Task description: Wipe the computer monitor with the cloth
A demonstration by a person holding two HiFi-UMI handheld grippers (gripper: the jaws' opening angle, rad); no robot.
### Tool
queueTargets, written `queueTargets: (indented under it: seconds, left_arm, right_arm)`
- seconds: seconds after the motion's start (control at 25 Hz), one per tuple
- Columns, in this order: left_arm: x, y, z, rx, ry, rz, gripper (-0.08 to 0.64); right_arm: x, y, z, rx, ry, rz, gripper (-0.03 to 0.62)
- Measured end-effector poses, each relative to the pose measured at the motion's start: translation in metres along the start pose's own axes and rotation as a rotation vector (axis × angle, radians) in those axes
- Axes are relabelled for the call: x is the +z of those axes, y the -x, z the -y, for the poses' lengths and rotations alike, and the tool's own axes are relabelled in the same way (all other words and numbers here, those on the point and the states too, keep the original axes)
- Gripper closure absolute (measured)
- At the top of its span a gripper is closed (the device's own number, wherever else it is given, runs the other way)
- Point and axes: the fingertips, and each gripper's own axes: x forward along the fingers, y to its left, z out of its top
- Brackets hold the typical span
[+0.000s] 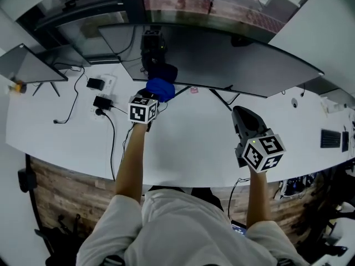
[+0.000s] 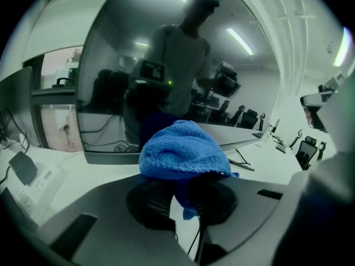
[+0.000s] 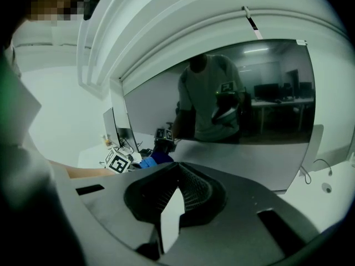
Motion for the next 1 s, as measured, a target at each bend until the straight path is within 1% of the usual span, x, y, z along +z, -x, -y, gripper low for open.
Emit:
queueTargets:
  seconds: [0.2,0.4,0.52,0.76,1.0]
  left_arm:
    - [0.006,-0.019,0.041,0.005,-0.032,-0.039,0.500]
    - [0.005,-0.050,0.093,-0.018,-0.084,-0.059,0.500]
    - [0.004,-0.070,0.121,-0.017,-0.082,-0.066,0.500]
    - [0.003,-0.111,0.196,-0.086,-0.118,-0.074,0.500]
    - [0.009,-0.151,0.272,-0.127,-0.140,-0.058,0.500]
  right_arm:
    - [-0.008,0.029,0.031,-0.015,-0.026,0.014,0.578]
    - [-0.023,0.059,0.069,-0.047,-0.054,0.016,0.578]
    - [-0.034,0.078,0.094,-0.069,-0.074,0.015,0.578]
    - [-0.059,0.110,0.144,-0.105,-0.110,0.008,0.578]
    - [-0.068,0.144,0.195,-0.130,-0.123,0.027,0.578]
